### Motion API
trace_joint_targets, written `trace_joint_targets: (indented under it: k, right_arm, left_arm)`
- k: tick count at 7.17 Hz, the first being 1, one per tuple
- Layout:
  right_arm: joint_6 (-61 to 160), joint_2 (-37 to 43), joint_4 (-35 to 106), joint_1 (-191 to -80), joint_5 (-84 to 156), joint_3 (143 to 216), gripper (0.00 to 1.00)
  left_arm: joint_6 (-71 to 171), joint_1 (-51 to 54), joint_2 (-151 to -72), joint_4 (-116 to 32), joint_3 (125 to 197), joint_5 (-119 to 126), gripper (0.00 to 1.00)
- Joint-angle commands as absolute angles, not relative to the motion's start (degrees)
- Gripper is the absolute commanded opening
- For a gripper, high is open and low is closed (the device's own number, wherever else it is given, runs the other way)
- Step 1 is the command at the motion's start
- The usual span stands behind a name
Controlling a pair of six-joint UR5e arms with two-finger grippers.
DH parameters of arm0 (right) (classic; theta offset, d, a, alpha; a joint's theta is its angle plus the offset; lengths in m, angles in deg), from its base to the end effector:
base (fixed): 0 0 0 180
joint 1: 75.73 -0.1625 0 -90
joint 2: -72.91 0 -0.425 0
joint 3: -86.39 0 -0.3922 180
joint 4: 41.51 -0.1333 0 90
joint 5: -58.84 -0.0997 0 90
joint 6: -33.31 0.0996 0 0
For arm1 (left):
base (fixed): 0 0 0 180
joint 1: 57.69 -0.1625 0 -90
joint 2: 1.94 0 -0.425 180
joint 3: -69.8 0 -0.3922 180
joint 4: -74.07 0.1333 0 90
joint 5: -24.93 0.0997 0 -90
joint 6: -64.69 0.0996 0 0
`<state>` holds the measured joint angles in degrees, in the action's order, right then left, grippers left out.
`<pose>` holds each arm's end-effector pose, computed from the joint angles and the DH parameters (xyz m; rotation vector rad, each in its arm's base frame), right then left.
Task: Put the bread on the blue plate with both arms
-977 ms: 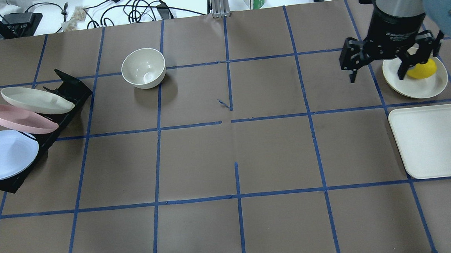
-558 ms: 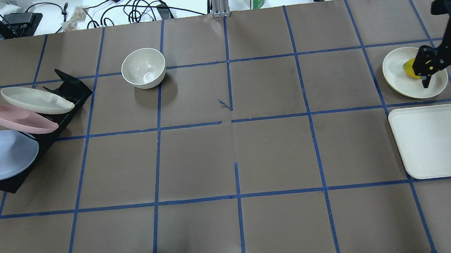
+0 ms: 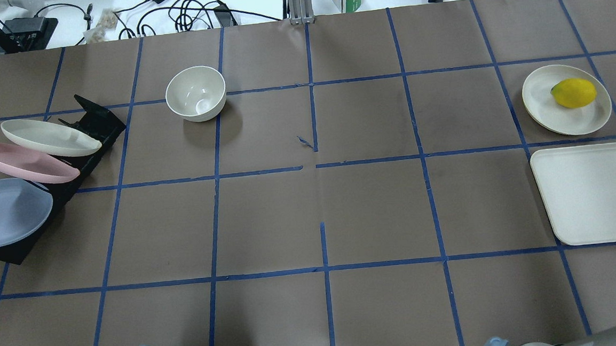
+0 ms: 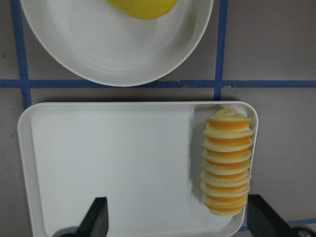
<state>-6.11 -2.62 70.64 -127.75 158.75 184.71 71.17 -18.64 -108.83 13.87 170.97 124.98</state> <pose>-0.2570 -0.5179 0.3229 0.0393 -3.0082 -0.1762 0.3713 -0.4505 0.2897 -1.1283 2.7495 0.0860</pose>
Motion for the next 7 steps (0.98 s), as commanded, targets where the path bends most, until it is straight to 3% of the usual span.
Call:
trace_joint_targets:
  k: [1,4,7]
  right_arm:
    - [-10.97,1.96,73.96,-123.37,156.51,184.83,1.0]
    - [-14.84,7.06,76.53,-119.08,155.87,184.74,1.0]
    - [-18.01,10.32,80.83,-118.7,155.87,184.91,1.0]
  left_arm:
    - [68.92,-16.04,-110.84,16.15,171.14,125.12,0.88]
    - [69.17,-16.03,-111.45,15.54,170.88,125.38,0.61]
    - [69.35,-16.11,-111.89,15.71,170.7,125.91,0.56]
